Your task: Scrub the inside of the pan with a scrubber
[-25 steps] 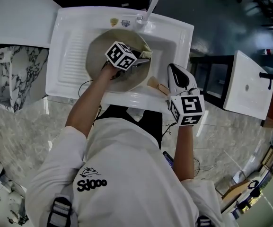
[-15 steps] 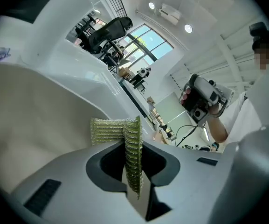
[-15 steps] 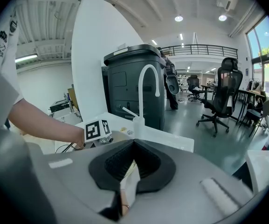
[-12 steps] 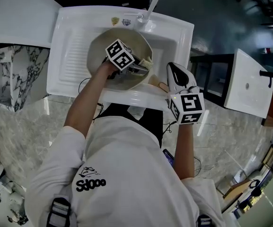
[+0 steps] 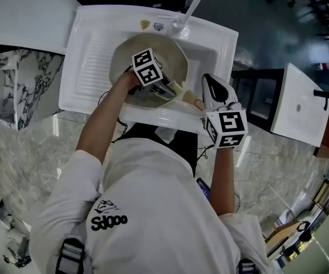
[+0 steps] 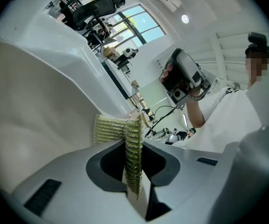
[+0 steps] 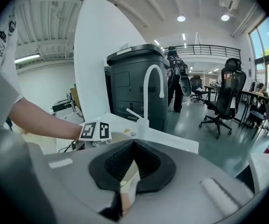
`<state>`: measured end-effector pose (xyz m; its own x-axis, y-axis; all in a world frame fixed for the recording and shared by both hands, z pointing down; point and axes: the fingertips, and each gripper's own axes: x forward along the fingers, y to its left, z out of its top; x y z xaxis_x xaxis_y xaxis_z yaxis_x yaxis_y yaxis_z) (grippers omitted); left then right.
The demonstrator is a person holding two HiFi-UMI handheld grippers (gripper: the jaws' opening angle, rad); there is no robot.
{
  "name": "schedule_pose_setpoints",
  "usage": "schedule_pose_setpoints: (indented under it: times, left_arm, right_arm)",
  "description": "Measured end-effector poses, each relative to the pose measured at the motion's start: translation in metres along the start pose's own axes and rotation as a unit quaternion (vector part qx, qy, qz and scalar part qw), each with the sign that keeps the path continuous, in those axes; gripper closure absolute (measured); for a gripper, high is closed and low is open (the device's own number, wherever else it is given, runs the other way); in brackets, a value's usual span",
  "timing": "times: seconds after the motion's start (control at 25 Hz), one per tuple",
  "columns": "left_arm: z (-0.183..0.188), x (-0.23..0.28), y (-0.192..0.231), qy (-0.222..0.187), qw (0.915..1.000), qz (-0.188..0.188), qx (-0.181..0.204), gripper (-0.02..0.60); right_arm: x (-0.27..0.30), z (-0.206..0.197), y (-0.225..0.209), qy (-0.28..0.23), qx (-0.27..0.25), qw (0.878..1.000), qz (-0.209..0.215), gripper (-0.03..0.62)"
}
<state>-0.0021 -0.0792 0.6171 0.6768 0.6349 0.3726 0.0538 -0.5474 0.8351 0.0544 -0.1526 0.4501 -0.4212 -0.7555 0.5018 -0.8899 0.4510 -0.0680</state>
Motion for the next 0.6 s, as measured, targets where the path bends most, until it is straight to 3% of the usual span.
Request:
schedule_pose_setpoints:
  times: [0.16, 0.36, 0.6]
  left_arm:
    - [-0.014, -0.001, -0.014, 0.037, 0.9989, -0.027, -0.002, 0.515]
    - [-0.042, -0.005, -0.025, 0.120, 0.9919, -0.042, 0.003, 0.515]
    - [-0.062, -0.013, -0.032, 0.159, 0.9859, -0.052, 0.002, 0.517]
  right_arm:
    - [0.003, 0.002, 0.003, -0.001, 0.000, 1.000, 0.003, 0.583]
    - [0.007, 0.004, 0.007, -0.002, 0.001, 1.000, 0.007, 0.585]
    - [0.008, 0.009, 0.006, -0.004, -0.001, 1.000, 0.004, 0.583]
